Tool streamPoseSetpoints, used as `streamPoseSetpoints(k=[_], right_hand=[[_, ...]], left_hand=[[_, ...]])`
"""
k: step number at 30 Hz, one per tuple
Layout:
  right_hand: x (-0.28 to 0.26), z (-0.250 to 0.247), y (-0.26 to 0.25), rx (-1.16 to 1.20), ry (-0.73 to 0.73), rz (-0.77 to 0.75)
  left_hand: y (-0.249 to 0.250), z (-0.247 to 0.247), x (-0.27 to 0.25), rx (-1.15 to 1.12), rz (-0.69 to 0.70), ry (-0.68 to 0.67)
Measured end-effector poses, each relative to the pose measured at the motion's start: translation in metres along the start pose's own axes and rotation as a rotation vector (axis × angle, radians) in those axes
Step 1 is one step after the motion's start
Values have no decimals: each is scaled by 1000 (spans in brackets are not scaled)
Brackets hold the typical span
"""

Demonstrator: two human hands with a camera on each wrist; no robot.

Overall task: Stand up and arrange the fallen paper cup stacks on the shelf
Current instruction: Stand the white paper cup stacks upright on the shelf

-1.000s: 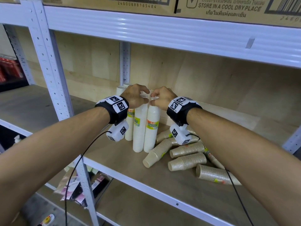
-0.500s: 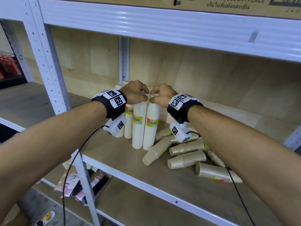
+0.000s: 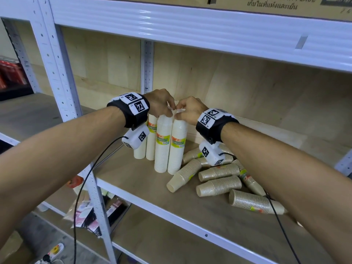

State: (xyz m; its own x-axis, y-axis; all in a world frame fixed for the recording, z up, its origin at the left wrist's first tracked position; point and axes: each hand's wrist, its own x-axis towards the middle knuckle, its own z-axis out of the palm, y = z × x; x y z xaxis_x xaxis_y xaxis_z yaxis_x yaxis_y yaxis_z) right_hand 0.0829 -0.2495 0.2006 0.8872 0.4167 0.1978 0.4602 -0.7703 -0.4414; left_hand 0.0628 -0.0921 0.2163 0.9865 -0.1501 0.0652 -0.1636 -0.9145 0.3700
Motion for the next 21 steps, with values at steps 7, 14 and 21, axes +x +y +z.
streamPoseSetpoints(k=[7,14,21], right_hand=[[5,-6,-26,-62,-82,-49],[12,4,-60,-32,-77,-105],[20,20,-84,48,-31,-132]], left_hand=[[-1,-29,-4,59,-70,-171],[-28,-49,-12,72,-165,-185],[-60,-59,-25,65,-236,-126]])
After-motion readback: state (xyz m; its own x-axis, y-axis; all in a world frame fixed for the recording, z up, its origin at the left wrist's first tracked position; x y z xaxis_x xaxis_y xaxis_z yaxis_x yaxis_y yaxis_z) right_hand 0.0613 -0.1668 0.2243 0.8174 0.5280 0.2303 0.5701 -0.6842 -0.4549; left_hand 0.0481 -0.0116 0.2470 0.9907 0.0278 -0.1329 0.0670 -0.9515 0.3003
